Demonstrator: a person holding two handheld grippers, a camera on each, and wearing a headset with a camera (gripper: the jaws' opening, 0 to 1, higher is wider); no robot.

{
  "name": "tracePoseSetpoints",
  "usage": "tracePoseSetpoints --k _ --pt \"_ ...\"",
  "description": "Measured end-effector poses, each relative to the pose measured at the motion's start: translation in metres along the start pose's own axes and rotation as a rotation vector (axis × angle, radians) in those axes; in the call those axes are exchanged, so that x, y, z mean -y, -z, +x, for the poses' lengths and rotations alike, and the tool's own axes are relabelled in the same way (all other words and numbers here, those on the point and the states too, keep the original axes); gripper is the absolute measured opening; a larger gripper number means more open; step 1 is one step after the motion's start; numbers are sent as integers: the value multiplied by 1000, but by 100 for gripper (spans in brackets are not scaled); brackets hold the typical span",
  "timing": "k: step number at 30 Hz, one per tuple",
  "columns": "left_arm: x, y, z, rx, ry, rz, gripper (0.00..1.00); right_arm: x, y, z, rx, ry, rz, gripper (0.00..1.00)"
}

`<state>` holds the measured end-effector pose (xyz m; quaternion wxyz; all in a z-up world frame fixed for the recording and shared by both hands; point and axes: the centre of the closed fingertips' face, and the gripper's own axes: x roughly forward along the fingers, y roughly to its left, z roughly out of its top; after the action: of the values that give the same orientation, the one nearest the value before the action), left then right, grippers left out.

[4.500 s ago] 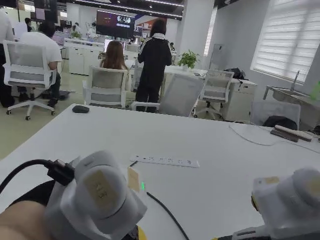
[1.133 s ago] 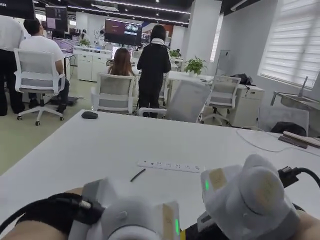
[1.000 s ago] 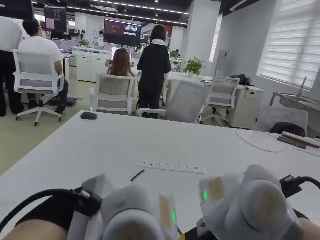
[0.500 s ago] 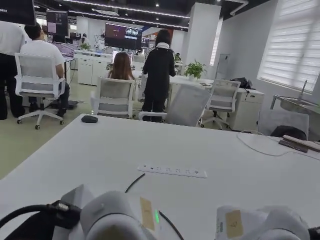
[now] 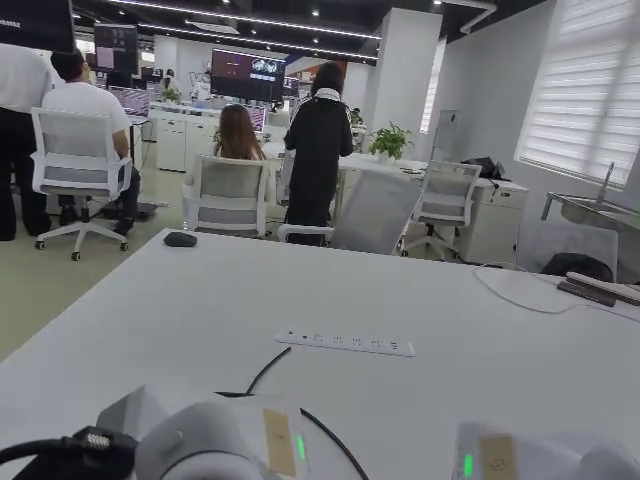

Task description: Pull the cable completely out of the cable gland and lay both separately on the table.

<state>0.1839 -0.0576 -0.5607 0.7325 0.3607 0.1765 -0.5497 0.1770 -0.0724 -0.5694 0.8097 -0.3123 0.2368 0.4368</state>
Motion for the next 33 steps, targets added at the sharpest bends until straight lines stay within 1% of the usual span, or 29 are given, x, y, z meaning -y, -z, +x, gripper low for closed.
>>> tracePoseSetpoints --k 3,4,6,9,14,16,20,23,31,33 --pt "1 0 1 1 1 5 16 -1 1 -1 0 -4 -5 4" --pt "2 1 2 -7 2 6 16 -2 2 -2 -7 -7 -11 3" --pt "-1 7 3 -33 -17 31 16 -1 8 -4 -30 2 -30 3" --pt "-4 11 2 -35 -20 21 16 0 11 -8 -25 3 -14 3" --pt "-9 16 -1 -46 -35 14 16 4 20 -12 -37 11 -5 3" --pt "-11 18 -2 -51 -40 10 16 6 25 -13 -44 18 7 3" --pt "-14 21 -3 -58 -50 4 16 12 39 -17 -79 39 18 3" --pt "-14 22 -4 -60 -53 -1 16 16 50 -20 -101 51 34 3" --pt "-16 26 -5 -70 -61 -10 16 25 71 -26 -148 73 70 3" --pt "-17 26 -6 -72 -63 -13 16 29 78 -27 -167 94 88 3"
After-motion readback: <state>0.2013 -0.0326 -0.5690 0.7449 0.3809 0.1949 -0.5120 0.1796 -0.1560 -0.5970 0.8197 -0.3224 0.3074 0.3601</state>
